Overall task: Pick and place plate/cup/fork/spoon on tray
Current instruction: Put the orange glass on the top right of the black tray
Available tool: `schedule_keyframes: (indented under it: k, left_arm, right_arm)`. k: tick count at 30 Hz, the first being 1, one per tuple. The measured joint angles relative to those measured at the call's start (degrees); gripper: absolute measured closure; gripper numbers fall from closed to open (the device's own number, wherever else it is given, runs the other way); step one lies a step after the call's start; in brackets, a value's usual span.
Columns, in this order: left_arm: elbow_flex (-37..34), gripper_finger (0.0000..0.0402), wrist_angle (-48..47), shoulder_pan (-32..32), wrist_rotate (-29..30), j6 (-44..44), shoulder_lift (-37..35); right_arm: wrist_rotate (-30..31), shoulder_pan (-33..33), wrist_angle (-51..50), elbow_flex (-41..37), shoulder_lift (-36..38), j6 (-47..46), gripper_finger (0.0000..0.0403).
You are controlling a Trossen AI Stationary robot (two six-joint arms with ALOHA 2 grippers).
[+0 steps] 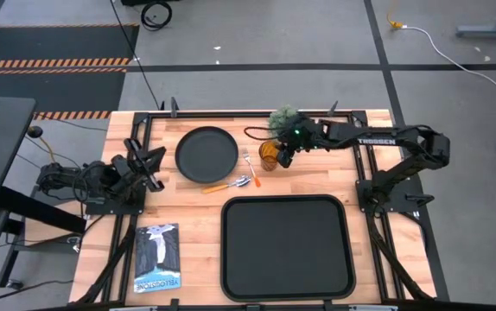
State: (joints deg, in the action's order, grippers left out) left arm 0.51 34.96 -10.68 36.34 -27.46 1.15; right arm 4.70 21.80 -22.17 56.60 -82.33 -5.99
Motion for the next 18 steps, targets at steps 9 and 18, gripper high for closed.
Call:
schedule_keyframes:
  k: [9, 18]
  left_arm:
    - [0.00, 0.0365, -2.78, -0.06, 7.71, 3.25, 0.02]
    - [0.02, 0.0366, -14.70, -0.07, 9.43, 16.09, 0.00]
  right_arm:
    - [-5.71, 3.76, -18.84, 18.75, -11.26, 8.01, 0.0255]
    - [-8.71, 4.10, -30.59, 30.24, -18.65, 13.63, 0.0255]
